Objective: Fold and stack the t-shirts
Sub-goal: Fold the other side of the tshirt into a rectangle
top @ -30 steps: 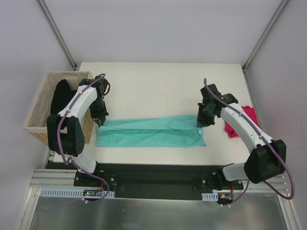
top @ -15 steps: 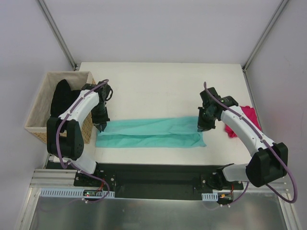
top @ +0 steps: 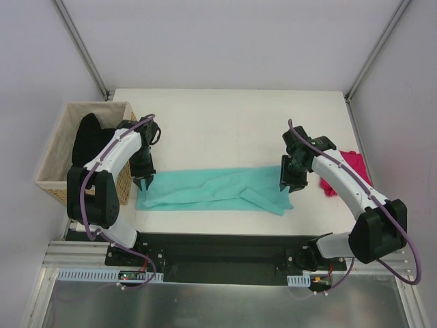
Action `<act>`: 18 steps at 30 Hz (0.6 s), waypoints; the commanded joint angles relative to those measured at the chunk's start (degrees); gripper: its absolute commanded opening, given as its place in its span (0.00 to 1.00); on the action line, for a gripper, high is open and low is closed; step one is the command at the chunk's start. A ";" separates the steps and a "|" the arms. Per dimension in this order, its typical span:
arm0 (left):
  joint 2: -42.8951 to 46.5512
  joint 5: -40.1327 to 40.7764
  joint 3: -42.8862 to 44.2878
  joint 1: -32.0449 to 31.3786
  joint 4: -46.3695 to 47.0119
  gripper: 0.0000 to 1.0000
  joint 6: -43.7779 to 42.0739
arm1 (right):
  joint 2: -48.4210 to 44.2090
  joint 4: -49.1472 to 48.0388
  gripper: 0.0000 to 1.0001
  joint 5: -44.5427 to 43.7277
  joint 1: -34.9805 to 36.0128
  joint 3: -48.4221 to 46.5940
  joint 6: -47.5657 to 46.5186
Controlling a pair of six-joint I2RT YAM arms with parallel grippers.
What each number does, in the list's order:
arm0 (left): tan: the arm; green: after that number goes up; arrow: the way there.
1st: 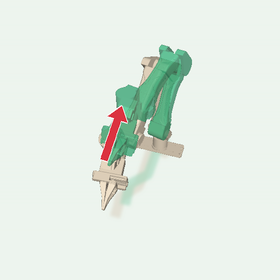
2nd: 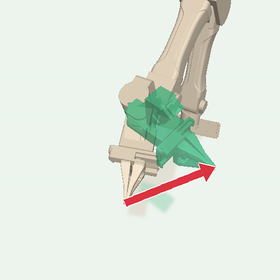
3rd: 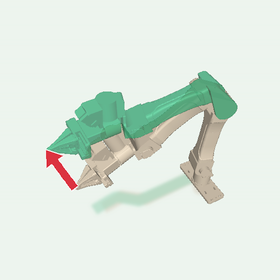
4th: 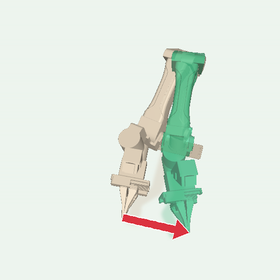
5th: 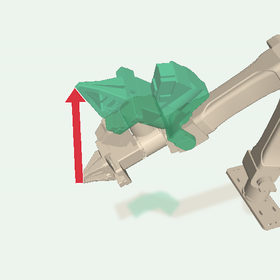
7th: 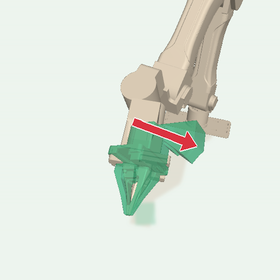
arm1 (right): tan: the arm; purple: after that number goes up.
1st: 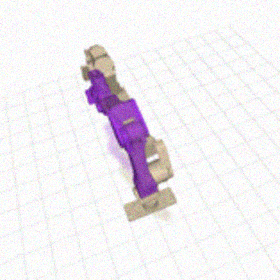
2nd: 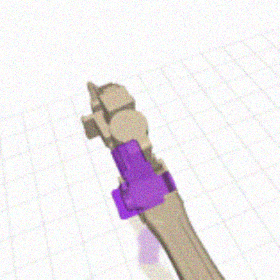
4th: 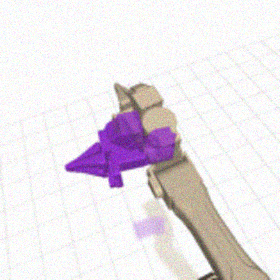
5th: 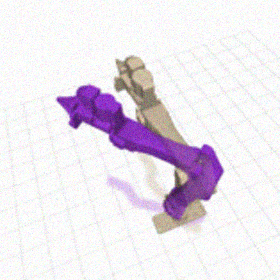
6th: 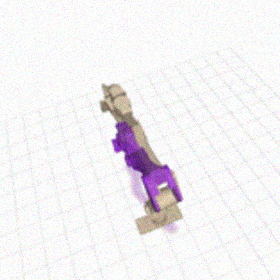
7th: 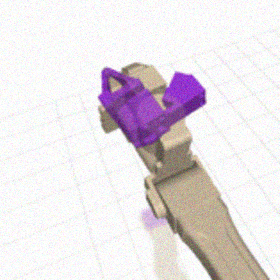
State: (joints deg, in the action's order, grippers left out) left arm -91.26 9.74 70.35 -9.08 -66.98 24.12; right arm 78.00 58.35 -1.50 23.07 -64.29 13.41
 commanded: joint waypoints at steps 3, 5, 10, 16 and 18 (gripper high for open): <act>0.91 1.69 -0.30 -0.67 -2.28 0.22 0.84 | 1.01 2.56 0.37 -0.61 0.75 -2.77 -0.14; 1.09 1.69 -0.47 -0.67 -2.28 0.23 0.84 | 1.45 2.47 0.37 -0.52 0.84 -3.47 -0.57; 1.35 1.78 -0.30 -0.67 -2.28 0.22 1.37 | 4.44 1.95 0.37 -0.88 0.75 -6.63 -1.45; 2.05 0.81 2.50 -0.85 -1.84 0.18 1.90 | 12.52 -0.69 0.28 -0.44 0.84 -11.46 -2.95; 3.80 -0.07 3.48 -1.03 -0.35 0.18 2.07 | 13.14 -3.67 0.25 0.18 0.84 -10.77 -2.69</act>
State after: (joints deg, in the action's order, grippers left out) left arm -91.26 10.59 70.67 -9.13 -66.98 24.86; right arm 88.90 57.63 -1.69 23.55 -73.54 11.38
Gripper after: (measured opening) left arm 0.183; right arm 0.279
